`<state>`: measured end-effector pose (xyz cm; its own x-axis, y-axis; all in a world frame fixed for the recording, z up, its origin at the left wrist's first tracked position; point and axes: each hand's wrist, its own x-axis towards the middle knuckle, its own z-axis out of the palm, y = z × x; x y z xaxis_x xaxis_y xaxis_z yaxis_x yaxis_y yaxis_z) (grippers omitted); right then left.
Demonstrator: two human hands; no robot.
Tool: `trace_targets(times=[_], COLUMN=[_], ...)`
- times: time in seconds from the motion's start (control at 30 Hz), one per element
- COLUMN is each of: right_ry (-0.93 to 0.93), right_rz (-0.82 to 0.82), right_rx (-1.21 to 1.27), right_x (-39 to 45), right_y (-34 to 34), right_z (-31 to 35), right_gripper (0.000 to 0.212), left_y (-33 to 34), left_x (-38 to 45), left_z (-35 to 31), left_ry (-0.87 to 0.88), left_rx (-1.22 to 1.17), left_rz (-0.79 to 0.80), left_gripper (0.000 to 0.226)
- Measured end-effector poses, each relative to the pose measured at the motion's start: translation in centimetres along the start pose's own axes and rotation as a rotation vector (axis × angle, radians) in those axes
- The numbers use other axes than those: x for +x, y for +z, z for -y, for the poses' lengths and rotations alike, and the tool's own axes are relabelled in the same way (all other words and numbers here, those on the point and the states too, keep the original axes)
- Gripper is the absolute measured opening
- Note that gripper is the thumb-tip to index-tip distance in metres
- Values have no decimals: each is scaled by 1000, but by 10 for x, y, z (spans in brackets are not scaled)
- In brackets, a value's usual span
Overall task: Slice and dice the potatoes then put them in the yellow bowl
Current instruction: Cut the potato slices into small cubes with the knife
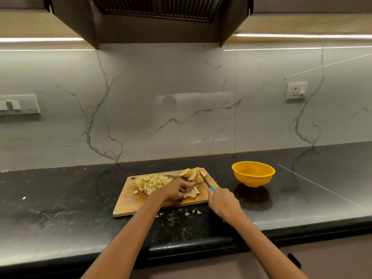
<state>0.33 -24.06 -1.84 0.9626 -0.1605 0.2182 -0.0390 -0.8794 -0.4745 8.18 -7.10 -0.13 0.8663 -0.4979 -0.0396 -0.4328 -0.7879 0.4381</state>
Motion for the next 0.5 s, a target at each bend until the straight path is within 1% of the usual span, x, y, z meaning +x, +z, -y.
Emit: trace_targets(times=[0.07, 0.23, 0.3, 0.33, 0.4, 0.47, 0.5], right_ry=[-2, 10, 11, 10, 7, 2, 5], right_rz=[-4, 3, 12, 13, 17, 16, 13], right_rx=[0, -6, -11, -12, -6, -15, -25], right_x=[-2, -3, -3, -3, -5, -7, -9], right_y=[-1, -1, -1, -1, -3, -4, -5], right_z=[0, 1, 2, 3, 3, 3, 3], right_gripper=[44, 44, 44, 44, 44, 45, 45], left_y=[3, 9, 14, 16, 19, 18, 17], left_x=[0, -2, -1, 0, 3, 3, 2], left_z=[-3, -9, -14, -18, -21, -21, -21], left_ry=[-16, -23, -9, -13, -37, -22, -18], left_rx=[33, 106, 144, 151, 109, 132, 156], left_rz=[-2, -61, -123, -167, -233, -232, -203], left_gripper=[57, 40, 28, 27, 31, 44, 52])
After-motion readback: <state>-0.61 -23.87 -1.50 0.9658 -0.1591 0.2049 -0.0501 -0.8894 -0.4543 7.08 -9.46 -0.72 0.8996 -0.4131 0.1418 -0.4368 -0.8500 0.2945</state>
